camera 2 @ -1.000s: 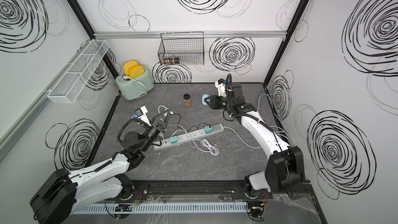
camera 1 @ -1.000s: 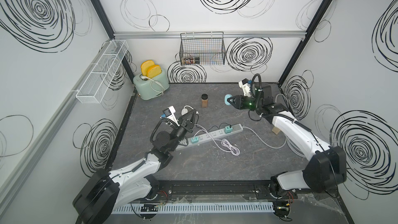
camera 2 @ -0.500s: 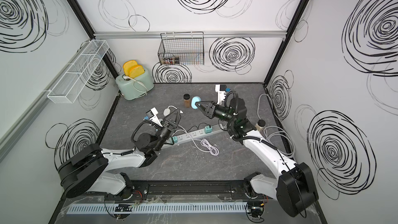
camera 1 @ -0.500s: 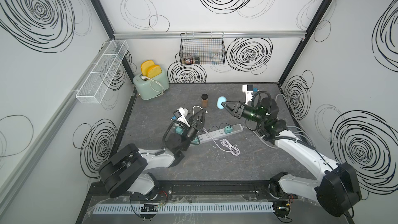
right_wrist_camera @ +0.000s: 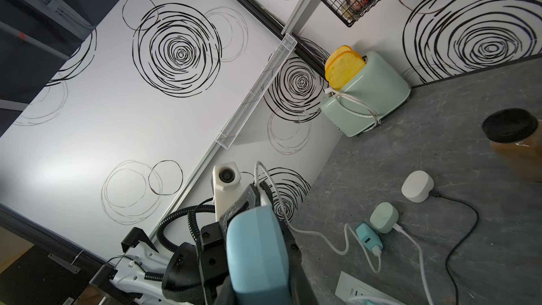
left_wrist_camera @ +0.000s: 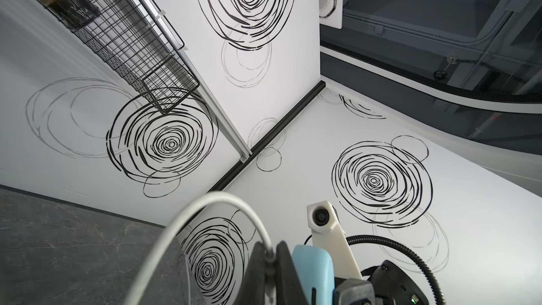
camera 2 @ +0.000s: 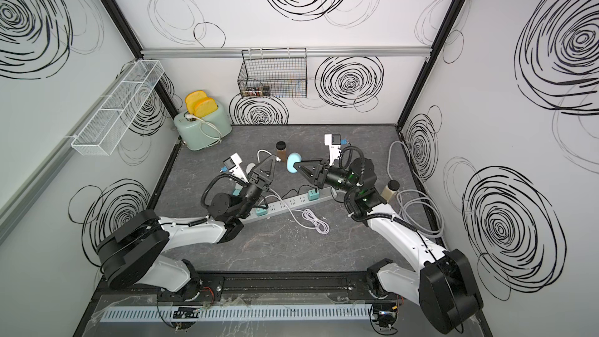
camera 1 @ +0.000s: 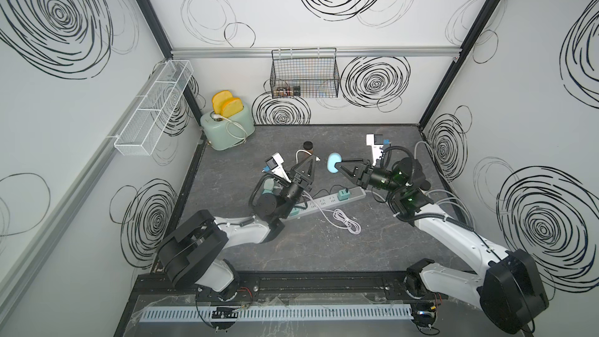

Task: Charge the bluetooth headset
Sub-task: Place the charging cable at the center of the board.

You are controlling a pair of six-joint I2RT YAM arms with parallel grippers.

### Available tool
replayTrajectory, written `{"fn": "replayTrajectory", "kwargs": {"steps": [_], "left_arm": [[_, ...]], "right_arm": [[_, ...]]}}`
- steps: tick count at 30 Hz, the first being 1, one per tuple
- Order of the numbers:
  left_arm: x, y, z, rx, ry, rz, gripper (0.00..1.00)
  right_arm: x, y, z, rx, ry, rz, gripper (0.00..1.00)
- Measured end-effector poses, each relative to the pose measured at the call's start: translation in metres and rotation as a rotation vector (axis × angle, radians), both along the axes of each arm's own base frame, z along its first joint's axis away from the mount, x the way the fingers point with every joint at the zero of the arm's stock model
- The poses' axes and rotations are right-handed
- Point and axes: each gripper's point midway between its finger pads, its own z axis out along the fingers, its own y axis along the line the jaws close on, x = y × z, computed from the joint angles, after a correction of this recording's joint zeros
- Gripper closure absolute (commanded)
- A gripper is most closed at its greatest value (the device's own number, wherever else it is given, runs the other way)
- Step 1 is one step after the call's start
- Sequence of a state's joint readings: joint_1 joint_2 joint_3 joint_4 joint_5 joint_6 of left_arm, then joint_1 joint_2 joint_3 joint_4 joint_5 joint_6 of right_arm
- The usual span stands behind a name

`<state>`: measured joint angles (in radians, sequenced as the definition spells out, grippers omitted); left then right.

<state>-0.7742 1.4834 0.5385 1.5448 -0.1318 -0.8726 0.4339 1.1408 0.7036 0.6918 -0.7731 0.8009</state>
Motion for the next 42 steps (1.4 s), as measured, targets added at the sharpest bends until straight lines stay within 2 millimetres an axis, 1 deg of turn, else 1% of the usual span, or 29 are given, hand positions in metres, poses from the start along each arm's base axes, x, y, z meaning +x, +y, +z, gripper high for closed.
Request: {"fn": "replayTrajectory", "kwargs": {"steps": [4, 6, 8, 14, 16, 19, 23, 28, 30, 33, 37, 42], "left_arm": [[-0.004, -0.004, 0.002, 0.017, -0.020, -0.020, 1.00], [-0.006, -0.006, 0.007, 0.023, -0.041, -0.030, 1.00], [-0.009, -0.006, 0.016, 0.020, -0.068, -0.035, 1.00], [-0.013, -0.005, 0.051, -0.028, -0.143, -0.029, 1.00], [-0.013, -0.001, 0.056, -0.047, -0.144, -0.017, 1.00], [-0.009, 0.003, 0.057, -0.085, -0.117, -0.009, 1.00], [-0.006, 0.008, 0.067, -0.149, -0.098, -0.003, 1.00], [-0.004, 0.012, 0.071, -0.221, -0.058, 0.002, 1.00], [-0.004, 0.012, 0.073, -0.243, -0.051, -0.002, 1.00], [-0.004, 0.013, 0.078, -0.269, -0.048, -0.015, 1.00], [-0.002, 0.015, 0.078, -0.287, -0.039, -0.023, 1.00], [0.003, 0.022, 0.076, -0.289, -0.037, -0.019, 1.00]], "right_arm": [[0.003, -0.012, 0.010, 0.021, -0.027, -0.002, 0.79], [0.004, -0.019, 0.015, 0.033, -0.044, 0.003, 0.79], [0.006, -0.023, 0.017, 0.039, -0.058, 0.009, 0.79], [0.005, -0.023, 0.019, 0.061, -0.066, 0.049, 0.79], [0.006, -0.026, 0.022, 0.065, -0.077, 0.043, 0.80], [0.009, -0.028, 0.025, 0.071, -0.082, 0.037, 0.80], [0.012, -0.029, 0.026, 0.086, -0.077, 0.036, 0.80], [0.013, -0.030, 0.033, 0.115, -0.096, 0.029, 0.79], [0.015, -0.028, 0.034, 0.122, -0.097, 0.029, 0.79], [0.021, -0.019, 0.037, 0.131, -0.095, 0.040, 0.79], [0.025, -0.008, 0.039, 0.137, -0.091, 0.054, 0.79], [0.030, -0.006, 0.038, 0.120, -0.089, 0.035, 0.80]]}}
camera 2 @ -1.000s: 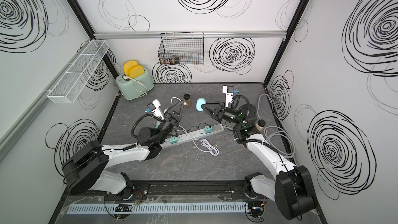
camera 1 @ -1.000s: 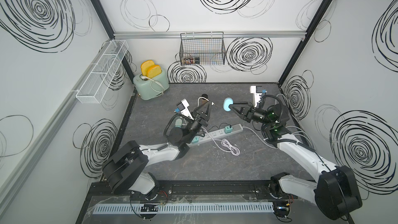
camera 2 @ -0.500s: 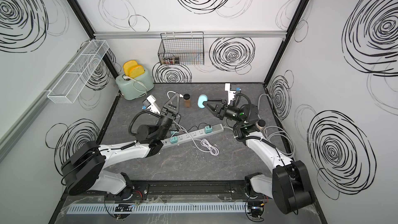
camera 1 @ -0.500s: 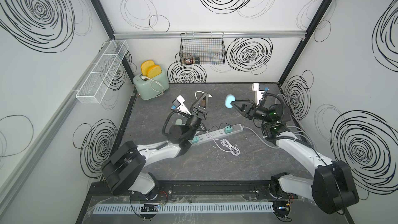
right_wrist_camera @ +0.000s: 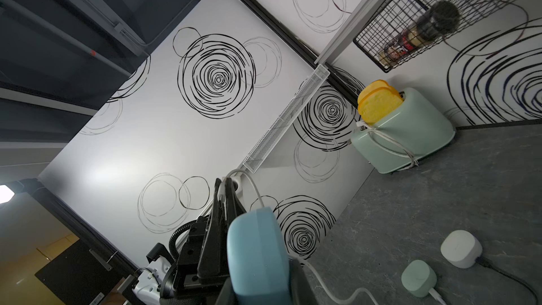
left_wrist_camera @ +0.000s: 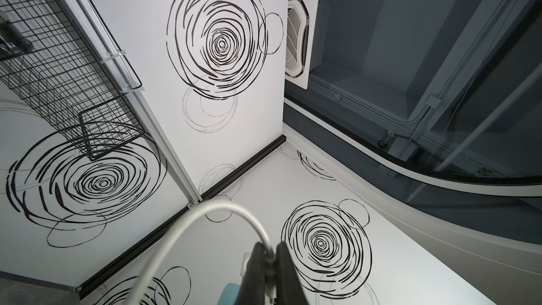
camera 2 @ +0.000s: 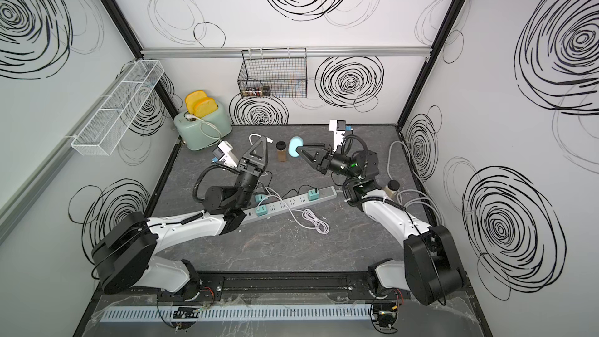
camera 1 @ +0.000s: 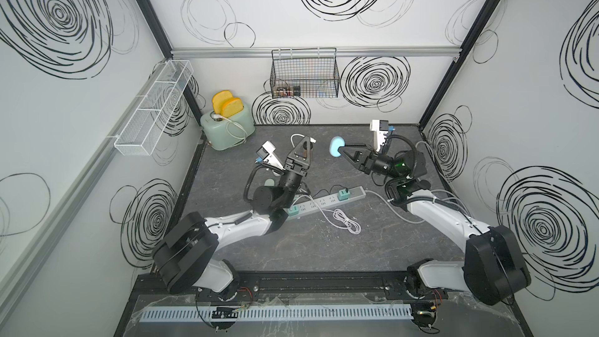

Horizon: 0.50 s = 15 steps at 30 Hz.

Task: Charge the bluetooth headset
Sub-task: Place the charging cable at the center of the board.

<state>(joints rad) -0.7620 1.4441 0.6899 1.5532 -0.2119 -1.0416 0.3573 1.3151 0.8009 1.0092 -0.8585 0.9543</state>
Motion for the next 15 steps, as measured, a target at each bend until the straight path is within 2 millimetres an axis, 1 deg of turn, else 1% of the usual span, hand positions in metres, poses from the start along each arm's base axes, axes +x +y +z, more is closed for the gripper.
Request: {"fn": "replayTrajectory", "kwargs": {"steps": [2, 3, 4, 6, 9, 11, 13, 15], "left_arm": [[0.003, 0.004, -0.009, 0.011, 0.013, -0.004, 1.00], [0.004, 0.007, -0.017, 0.025, 0.025, -0.006, 1.00], [0.004, 0.008, -0.027, 0.043, 0.039, -0.007, 1.00], [0.004, 0.009, -0.053, 0.096, 0.079, -0.012, 1.00], [-0.003, 0.009, -0.083, 0.171, 0.124, -0.024, 1.00], [-0.007, 0.009, -0.090, 0.221, 0.131, -0.020, 1.00], [-0.007, 0.013, -0.088, 0.272, 0.132, 0.003, 1.00], [-0.002, 0.025, -0.084, 0.308, 0.130, 0.053, 1.00]], "right_arm": [[0.008, -0.006, -0.006, -0.026, 0.022, -0.039, 0.80], [0.012, -0.010, -0.009, -0.041, 0.037, -0.065, 0.80], [0.016, -0.016, -0.012, -0.054, 0.049, -0.094, 0.80], [0.024, -0.029, -0.018, -0.082, 0.077, -0.159, 0.81], [0.032, -0.046, -0.028, -0.126, 0.107, -0.237, 0.81], [0.036, -0.052, -0.040, -0.158, 0.137, -0.269, 0.81], [0.040, -0.057, -0.057, -0.192, 0.177, -0.290, 0.80], [0.044, -0.061, -0.077, -0.226, 0.225, -0.303, 0.80]]}}
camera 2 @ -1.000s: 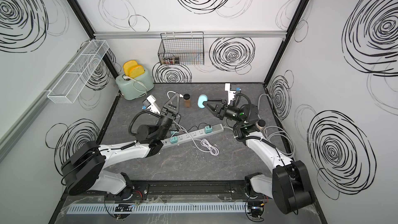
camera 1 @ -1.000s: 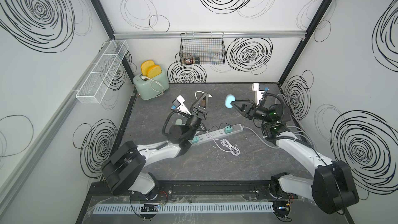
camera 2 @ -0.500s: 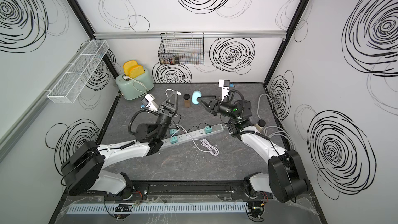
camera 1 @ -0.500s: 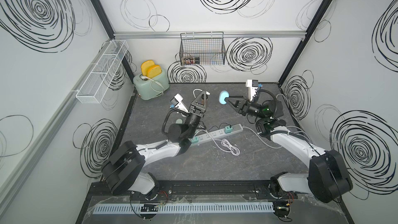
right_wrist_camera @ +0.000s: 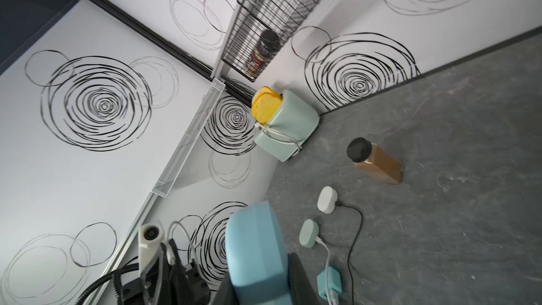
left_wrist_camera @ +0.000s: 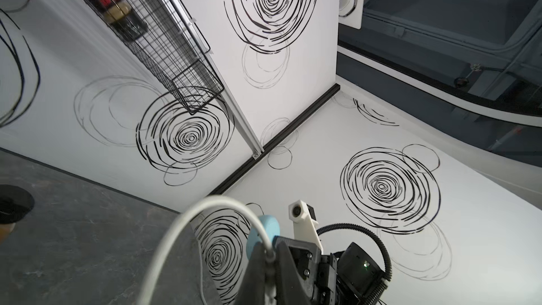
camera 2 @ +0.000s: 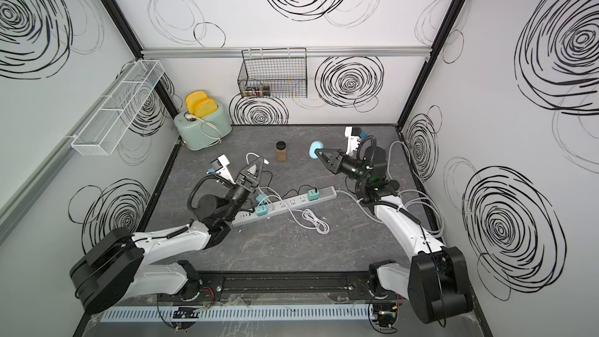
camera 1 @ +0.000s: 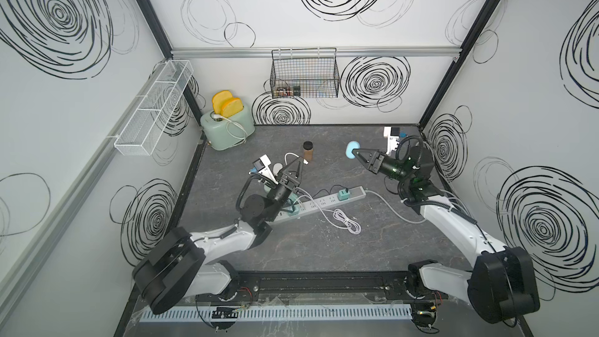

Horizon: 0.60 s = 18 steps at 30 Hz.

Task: Charge the bluetooth headset
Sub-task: Place the charging cable at the center of the board.

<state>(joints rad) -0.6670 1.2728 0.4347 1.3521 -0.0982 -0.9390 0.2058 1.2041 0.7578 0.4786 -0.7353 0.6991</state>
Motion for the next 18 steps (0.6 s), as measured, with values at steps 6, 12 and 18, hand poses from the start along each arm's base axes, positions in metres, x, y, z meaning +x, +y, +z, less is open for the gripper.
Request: {"fn": "replayTrajectory", "kwargs": {"steps": [6, 12, 18], "left_arm": [[0.048, 0.067, -0.020, 0.019, 0.051, 0.206, 1.00], [0.074, 0.121, -0.056, 0.023, 0.144, 0.354, 1.00], [0.083, 0.133, -0.067, -0.011, 0.161, 0.390, 1.00]], "right_arm": [[0.012, -0.010, -0.042, -0.052, 0.107, -0.026, 0.80], [0.021, -0.011, -0.068, -0.068, 0.175, -0.021, 0.78], [0.019, -0.008, -0.085, -0.078, 0.234, 0.002, 0.76]]}}
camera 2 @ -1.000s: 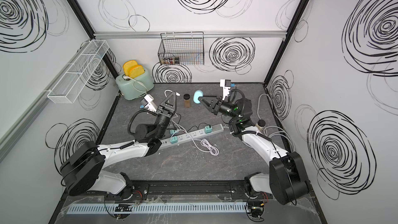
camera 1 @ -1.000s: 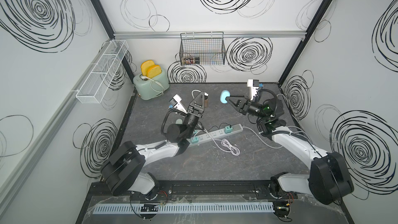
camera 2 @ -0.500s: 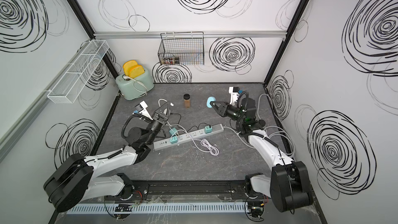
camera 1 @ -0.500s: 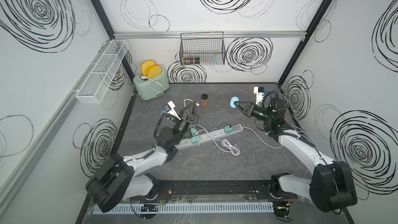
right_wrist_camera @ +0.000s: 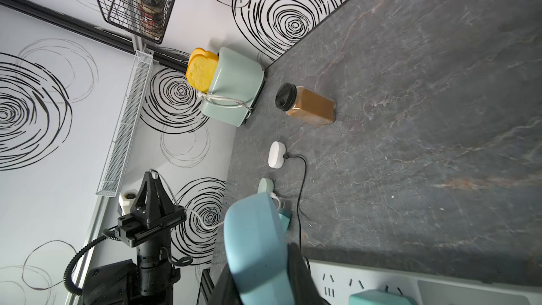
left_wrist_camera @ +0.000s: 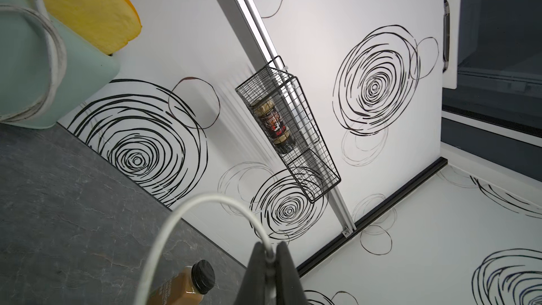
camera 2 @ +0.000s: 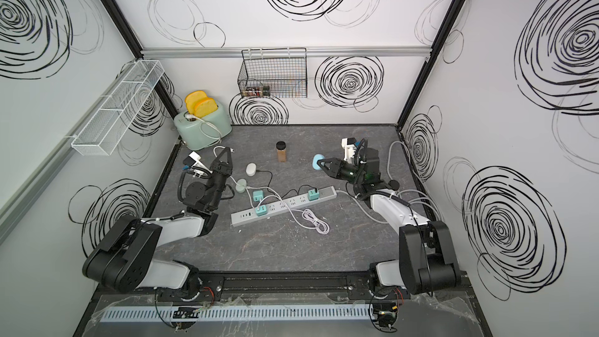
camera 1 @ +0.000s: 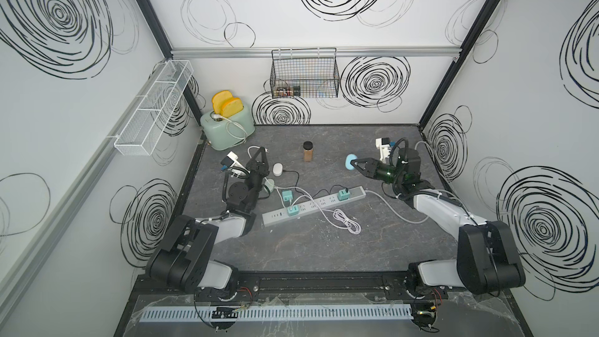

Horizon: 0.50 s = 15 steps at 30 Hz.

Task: Charge the bluetooth headset
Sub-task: Place the charging cable at the center of the board.

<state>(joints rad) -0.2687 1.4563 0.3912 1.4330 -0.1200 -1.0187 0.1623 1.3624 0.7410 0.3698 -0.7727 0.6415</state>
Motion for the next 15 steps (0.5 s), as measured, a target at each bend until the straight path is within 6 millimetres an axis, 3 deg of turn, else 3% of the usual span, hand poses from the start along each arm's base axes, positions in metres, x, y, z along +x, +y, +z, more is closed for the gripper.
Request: {"fn": "replayTrajectory", "kwargs": {"steps": [3, 8, 9, 12, 15], "left_arm": [[0.015, 0.012, -0.033, -0.050, 0.069, 0.021, 1.00], [0.034, 0.014, -0.137, -0.135, 0.324, 0.026, 1.00], [0.034, 0.012, -0.150, -0.142, 0.360, 0.025, 1.00], [0.033, 0.007, -0.165, -0.183, 0.400, 0.018, 1.00], [0.037, 0.005, -0.158, -0.246, 0.382, 0.014, 0.84]], "right_arm": [[-0.001, 0.000, -0.002, -0.007, 0.001, 0.004, 0.76], [-0.002, -0.001, -0.005, -0.015, 0.013, 0.004, 0.76], [-0.002, -0.002, -0.005, -0.016, 0.014, 0.003, 0.75], [-0.002, -0.003, -0.007, -0.019, 0.025, 0.000, 0.75], [-0.001, -0.006, -0.009, -0.021, 0.033, -0.007, 0.75]]}}
